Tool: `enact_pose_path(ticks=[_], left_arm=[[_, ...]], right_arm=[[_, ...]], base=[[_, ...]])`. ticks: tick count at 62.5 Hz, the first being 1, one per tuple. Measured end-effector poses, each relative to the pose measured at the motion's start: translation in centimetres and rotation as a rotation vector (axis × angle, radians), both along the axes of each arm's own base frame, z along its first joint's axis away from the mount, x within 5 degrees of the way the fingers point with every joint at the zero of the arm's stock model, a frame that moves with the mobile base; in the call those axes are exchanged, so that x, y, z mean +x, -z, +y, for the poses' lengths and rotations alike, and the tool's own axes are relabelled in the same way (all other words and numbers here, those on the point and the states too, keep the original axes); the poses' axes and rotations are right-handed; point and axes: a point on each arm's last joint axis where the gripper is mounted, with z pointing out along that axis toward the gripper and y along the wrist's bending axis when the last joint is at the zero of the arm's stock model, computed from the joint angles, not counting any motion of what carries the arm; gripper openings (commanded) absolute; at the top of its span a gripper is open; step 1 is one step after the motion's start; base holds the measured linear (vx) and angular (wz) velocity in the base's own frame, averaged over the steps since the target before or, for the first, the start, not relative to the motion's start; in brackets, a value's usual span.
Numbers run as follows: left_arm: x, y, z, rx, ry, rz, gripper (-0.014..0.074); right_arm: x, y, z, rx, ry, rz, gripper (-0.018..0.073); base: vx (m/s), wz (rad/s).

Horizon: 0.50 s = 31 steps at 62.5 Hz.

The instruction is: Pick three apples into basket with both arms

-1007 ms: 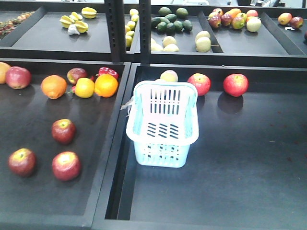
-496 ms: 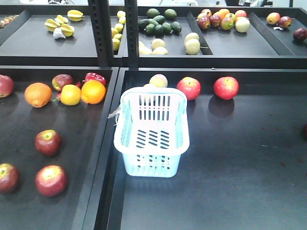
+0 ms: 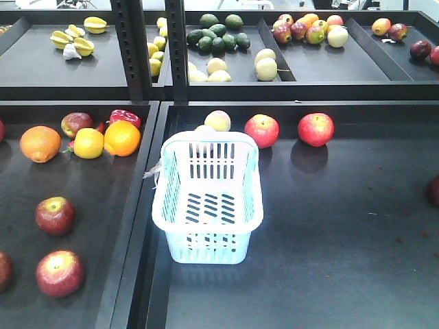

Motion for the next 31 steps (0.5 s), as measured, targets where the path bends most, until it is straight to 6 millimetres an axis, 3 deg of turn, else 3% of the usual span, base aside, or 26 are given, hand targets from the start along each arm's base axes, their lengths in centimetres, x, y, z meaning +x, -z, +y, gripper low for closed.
enact_pose_path(ticks=[31], left_arm=[[0.00,0.00,0.00,0.000,0.000,0.000,-0.0006]], right_arm=[[0.00,0.00,0.00,0.000,0.000,0.000,-0.0001]], base=[[0.02,-0.01]])
